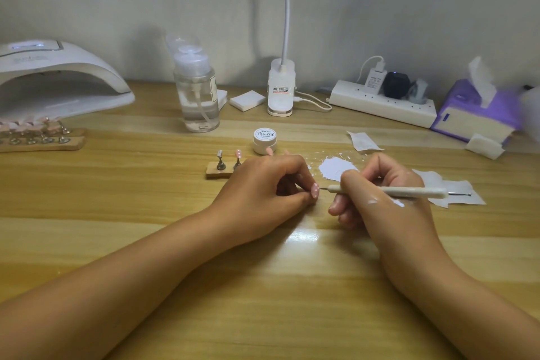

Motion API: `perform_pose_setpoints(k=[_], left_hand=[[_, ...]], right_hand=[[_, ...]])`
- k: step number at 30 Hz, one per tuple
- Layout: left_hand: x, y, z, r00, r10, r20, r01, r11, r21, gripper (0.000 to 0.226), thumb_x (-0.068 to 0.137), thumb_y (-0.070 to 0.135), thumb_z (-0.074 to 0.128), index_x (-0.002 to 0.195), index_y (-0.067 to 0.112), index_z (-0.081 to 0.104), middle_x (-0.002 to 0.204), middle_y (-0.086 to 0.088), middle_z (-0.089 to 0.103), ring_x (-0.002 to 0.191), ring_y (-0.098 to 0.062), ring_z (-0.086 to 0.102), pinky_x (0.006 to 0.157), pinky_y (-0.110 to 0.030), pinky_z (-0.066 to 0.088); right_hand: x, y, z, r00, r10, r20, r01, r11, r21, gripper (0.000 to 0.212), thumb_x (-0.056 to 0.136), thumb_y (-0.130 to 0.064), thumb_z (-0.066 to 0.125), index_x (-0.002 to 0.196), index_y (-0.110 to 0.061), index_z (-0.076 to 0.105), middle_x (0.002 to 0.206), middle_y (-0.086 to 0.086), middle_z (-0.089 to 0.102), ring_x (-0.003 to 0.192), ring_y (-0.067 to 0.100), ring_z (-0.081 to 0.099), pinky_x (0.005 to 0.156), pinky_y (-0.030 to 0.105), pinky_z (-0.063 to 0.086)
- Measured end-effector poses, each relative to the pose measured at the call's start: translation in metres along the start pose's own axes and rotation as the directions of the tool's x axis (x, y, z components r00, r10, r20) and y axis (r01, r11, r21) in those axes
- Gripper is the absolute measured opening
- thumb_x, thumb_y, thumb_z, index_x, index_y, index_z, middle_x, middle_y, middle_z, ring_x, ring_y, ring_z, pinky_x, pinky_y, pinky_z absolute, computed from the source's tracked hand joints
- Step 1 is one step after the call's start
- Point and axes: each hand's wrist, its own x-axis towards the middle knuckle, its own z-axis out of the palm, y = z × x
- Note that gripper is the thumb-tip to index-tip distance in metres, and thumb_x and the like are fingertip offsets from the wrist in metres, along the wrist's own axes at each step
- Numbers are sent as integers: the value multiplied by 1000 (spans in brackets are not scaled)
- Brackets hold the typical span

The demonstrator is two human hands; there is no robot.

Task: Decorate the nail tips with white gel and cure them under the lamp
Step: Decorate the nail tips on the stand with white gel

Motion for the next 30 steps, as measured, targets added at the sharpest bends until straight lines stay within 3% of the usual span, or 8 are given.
perform_pose_setpoints(k=[5, 14, 30], left_hand=[[0, 1, 0, 1000, 7, -3, -7, 1000, 4, 18, 83, 10, 75, 78, 25, 66, 66, 36, 58, 61, 12, 57, 59, -3, 35], [0, 1, -1, 1000, -7, 4, 7, 1000, 10, 16, 83, 10, 74, 79, 24, 68, 66, 36, 58, 61, 12, 56, 61, -4, 33], [-1, 1, 0, 1000, 5, -7, -5, 1000, 1, 16, 82, 8, 74, 78, 22, 68, 66, 35, 59, 60, 12, 56, 60, -4, 33]], right_hand=[[0, -1, 1, 999, 8, 32, -7, 1000, -28, 39, 81, -2, 61, 51, -24, 49, 54, 15, 66, 42, 14, 56, 44, 19, 45], [-1, -2, 1, 1000, 3, -8, -3, 1000, 4, 28, 84, 0, 59, 64, -13, 45, 53, 15, 66, 41, 13, 56, 43, 19, 46], [-1, -3, 2, 1000, -2, -21, 2, 1000, 8, 29, 86, -3, 63, 65, -13, 46, 54, 14, 66, 43, 13, 58, 44, 19, 47]])
